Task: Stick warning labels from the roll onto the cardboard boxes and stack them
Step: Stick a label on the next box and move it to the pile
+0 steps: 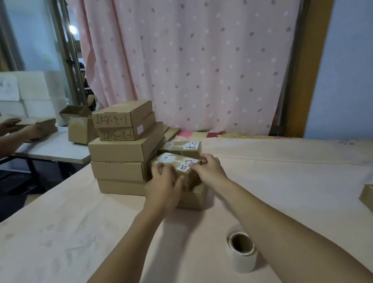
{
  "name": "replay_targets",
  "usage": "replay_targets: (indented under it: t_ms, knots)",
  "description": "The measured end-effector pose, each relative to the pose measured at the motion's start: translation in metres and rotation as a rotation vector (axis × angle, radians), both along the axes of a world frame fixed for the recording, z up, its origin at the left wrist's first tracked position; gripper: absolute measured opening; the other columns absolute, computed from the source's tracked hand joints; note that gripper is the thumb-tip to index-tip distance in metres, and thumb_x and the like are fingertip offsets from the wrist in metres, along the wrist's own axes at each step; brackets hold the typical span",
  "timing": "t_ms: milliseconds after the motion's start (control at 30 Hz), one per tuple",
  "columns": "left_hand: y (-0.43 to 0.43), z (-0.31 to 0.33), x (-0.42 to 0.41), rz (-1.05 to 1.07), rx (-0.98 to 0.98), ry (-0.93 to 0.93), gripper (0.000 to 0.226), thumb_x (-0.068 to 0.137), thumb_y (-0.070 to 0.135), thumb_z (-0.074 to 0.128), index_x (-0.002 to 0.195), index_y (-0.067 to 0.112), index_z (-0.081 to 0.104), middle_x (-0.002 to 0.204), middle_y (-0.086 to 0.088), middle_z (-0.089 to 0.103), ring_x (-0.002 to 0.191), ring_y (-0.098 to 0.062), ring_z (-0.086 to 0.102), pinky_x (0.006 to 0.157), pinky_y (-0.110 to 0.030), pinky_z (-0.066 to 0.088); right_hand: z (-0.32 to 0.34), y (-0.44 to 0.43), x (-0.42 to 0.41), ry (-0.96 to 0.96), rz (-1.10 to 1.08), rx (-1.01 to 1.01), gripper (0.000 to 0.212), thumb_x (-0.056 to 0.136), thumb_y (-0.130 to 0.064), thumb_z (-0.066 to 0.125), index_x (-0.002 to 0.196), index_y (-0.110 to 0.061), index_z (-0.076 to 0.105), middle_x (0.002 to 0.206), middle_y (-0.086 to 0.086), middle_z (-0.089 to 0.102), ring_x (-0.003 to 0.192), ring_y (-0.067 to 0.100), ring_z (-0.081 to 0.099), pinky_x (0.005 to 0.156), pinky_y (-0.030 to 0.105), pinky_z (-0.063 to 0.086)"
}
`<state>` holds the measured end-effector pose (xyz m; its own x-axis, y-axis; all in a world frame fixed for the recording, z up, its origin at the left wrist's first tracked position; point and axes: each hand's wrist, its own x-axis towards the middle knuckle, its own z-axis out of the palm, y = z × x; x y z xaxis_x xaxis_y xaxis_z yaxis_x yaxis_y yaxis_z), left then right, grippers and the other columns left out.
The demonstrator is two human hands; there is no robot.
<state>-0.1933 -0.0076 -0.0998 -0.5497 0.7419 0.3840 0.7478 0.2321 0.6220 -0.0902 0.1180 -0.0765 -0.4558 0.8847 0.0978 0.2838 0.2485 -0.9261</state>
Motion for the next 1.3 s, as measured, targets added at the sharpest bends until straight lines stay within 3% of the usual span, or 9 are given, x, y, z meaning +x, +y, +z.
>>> replay_targets:
  t_ms: [133,233,333,433,500,667,900,1167,1300]
  knots:
    - [0.001,0.010,0.031,0.106,0.248,-0.342,0.050,0.099,0.029,0.059,0.143,0.011,0.043,0.143,-0.007,0.037,0.121,-0.026,0.050,0.093,-0.021,0.035,-0.007,-0.009,0.014,0.060,-0.044,-0.038,0.049,0.087,-0.044,0.074,0.128,-0.019,0.063,0.132,0.003,0.057,0.112,0.017,0.059,0.092,0.030,0.049]
    - [0.001,0.013,0.048,0.087,0.366,-0.597,0.047,0.101,0.022,0.057,0.144,0.008,0.047,0.138,-0.002,0.041,0.102,-0.005,0.047,0.075,0.002,0.030,-0.002,-0.022,0.030,0.164,-0.063,-0.115,0.038,0.085,-0.035,0.076,0.115,-0.018,0.059,0.120,0.002,0.063,0.101,0.016,0.061,0.074,0.027,0.046]
    - [-0.002,0.019,0.067,0.053,0.504,-0.681,0.044,0.099,0.019,0.061,0.140,0.005,0.051,0.137,0.003,0.036,0.122,-0.011,0.053,0.098,-0.015,0.042,0.007,-0.034,0.052,0.256,-0.057,-0.133,0.036,0.083,-0.029,0.080,0.109,-0.018,0.058,0.110,-0.001,0.066,0.095,0.011,0.062,0.076,0.026,0.046]
    - [-0.005,0.030,0.087,-0.026,0.587,-0.740,0.044,0.098,0.014,0.061,0.140,0.003,0.051,0.141,0.005,0.037,0.118,0.000,0.053,0.085,-0.005,0.045,0.017,-0.047,0.081,0.348,-0.073,-0.093,0.033,0.083,-0.024,0.081,0.108,-0.018,0.060,0.108,-0.004,0.067,0.098,0.012,0.064,0.076,0.023,0.046]
    - [-0.009,0.039,0.108,-0.087,0.593,-0.723,0.038,0.097,0.013,0.061,0.135,0.011,0.059,0.136,0.003,0.046,0.103,0.011,0.054,0.076,-0.003,0.045,0.022,-0.056,0.110,0.395,-0.103,-0.065,0.029,0.085,-0.021,0.079,0.108,-0.017,0.062,0.106,-0.007,0.067,0.096,0.009,0.064,0.074,0.020,0.045]
    - [-0.024,0.043,0.171,-0.280,0.499,-0.690,0.030,0.093,0.016,0.068,0.113,0.037,0.072,0.110,0.015,0.071,0.092,0.003,0.067,0.075,-0.018,0.051,0.021,-0.067,0.200,0.508,-0.162,0.037,0.021,0.088,-0.014,0.078,0.103,-0.020,0.064,0.107,-0.003,0.072,0.101,0.012,0.069,0.079,0.019,0.051]
    - [-0.023,0.027,0.257,-0.360,0.396,-0.648,0.029,0.092,0.024,0.069,0.121,0.020,0.070,0.111,0.011,0.074,0.103,-0.003,0.069,0.088,-0.029,0.055,-0.004,-0.084,0.297,0.496,-0.312,0.113,0.025,0.086,-0.019,0.082,0.103,-0.021,0.063,0.106,-0.006,0.073,0.101,0.008,0.070,0.082,0.021,0.053]
    - [-0.018,-0.004,0.323,-0.373,0.110,-0.458,0.025,0.090,0.022,0.066,0.115,0.020,0.070,0.108,0.014,0.070,0.098,-0.005,0.065,0.072,-0.011,0.044,-0.054,-0.091,0.361,0.446,-0.494,0.039,0.021,0.086,-0.020,0.081,0.099,-0.022,0.065,0.102,-0.004,0.075,0.098,0.010,0.071,0.082,0.024,0.054]
    - [-0.017,-0.020,0.335,-0.355,-0.092,-0.275,0.025,0.091,0.028,0.063,0.111,0.017,0.072,0.106,0.006,0.072,0.091,-0.012,0.060,0.069,-0.024,0.041,-0.080,-0.097,0.375,0.304,-0.552,0.039,0.020,0.087,-0.025,0.081,0.094,-0.024,0.062,0.098,-0.004,0.073,0.093,0.011,0.069,0.070,0.013,0.048]
